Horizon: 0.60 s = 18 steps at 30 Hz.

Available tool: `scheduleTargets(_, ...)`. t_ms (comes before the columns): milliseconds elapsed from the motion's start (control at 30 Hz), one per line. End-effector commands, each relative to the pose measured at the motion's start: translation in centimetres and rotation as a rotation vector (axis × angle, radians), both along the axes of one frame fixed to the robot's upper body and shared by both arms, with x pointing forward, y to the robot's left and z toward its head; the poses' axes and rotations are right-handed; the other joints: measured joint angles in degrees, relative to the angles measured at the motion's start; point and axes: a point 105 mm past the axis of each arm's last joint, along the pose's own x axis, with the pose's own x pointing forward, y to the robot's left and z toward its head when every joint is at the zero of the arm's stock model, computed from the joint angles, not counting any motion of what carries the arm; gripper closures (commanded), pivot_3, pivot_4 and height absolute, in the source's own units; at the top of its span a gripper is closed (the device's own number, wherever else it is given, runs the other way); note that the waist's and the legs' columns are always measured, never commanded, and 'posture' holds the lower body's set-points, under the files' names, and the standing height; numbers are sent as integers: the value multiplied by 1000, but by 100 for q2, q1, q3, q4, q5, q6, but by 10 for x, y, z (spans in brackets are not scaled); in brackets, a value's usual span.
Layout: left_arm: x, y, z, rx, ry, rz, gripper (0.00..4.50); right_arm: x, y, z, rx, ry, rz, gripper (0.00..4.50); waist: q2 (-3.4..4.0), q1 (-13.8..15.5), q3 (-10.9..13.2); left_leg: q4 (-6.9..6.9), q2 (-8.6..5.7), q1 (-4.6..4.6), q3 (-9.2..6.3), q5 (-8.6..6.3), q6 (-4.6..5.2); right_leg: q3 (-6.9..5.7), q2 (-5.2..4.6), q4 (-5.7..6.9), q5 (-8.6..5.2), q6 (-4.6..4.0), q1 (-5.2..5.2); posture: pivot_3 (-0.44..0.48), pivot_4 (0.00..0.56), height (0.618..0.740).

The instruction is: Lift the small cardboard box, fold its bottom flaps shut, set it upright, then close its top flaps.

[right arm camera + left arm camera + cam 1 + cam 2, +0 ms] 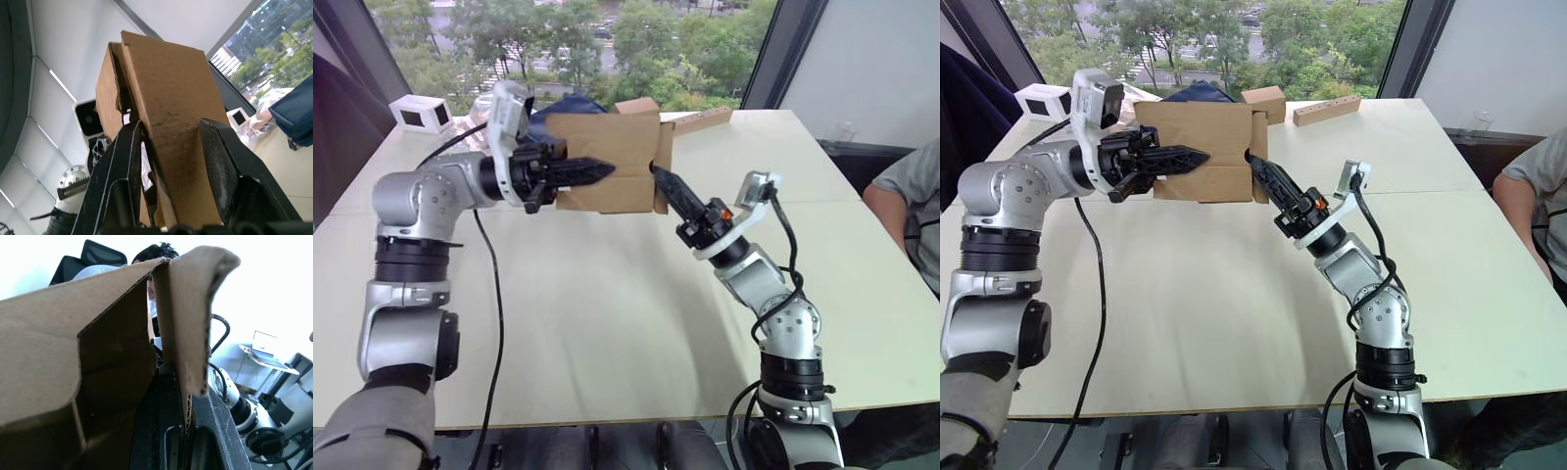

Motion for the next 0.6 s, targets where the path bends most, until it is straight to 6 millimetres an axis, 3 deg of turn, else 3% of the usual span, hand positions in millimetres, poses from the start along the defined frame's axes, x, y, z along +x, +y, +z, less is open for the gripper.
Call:
scheduleTargets(33, 0, 3, 9, -37, -43, 14, 4500, -18, 13, 16, 36, -62, 70, 2659, 0, -1, 0, 0, 0, 0, 0, 0, 0, 0, 0, 0, 0, 0, 0, 0, 150, 740)
scheduleTargets(600, 3, 4, 8, -58, -37, 29, 4500, -24, 7, 12, 122, -9, 54, 2659, 1, -4, 0, -1, 0, 0, 0, 0, 0, 0, 0, 0, 0, 0, -1, 0, 150, 740)
